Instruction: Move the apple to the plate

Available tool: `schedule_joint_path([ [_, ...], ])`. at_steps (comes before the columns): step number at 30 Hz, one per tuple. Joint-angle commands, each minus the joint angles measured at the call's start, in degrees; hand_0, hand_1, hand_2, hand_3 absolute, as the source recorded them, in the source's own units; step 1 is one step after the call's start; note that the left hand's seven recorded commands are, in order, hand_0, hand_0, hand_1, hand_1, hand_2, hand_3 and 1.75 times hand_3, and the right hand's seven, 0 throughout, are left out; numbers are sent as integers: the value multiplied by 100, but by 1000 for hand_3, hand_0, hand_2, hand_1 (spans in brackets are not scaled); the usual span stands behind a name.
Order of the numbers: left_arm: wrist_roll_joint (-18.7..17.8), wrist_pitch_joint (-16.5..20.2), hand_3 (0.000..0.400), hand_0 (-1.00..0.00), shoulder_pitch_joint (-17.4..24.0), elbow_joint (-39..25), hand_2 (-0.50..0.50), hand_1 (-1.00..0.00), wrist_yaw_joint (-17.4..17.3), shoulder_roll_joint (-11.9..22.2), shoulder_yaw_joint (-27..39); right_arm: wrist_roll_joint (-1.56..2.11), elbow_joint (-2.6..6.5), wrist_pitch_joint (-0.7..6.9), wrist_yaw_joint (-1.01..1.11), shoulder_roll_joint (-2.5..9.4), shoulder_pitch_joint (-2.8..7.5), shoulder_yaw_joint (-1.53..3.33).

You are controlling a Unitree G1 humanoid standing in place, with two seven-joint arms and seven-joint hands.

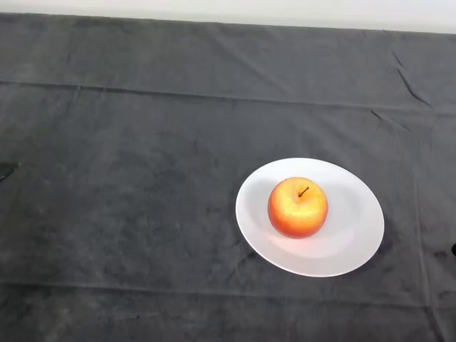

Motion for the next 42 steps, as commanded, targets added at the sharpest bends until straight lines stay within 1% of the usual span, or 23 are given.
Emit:
schedule_joint_path([
  [1,188,-1,0,0,-195,27,0,0,-59,-106,202,114,426,465,-16,417,633,-25],
  [17,279,-19,0,0,-253,86,0,0,-248,-256,294,131,418,471,-15,419,636,-9],
  [42,310,-42,0,0,-299,146,0,0,-462,-381,429,155,409,477,-13,421,638,16],
])
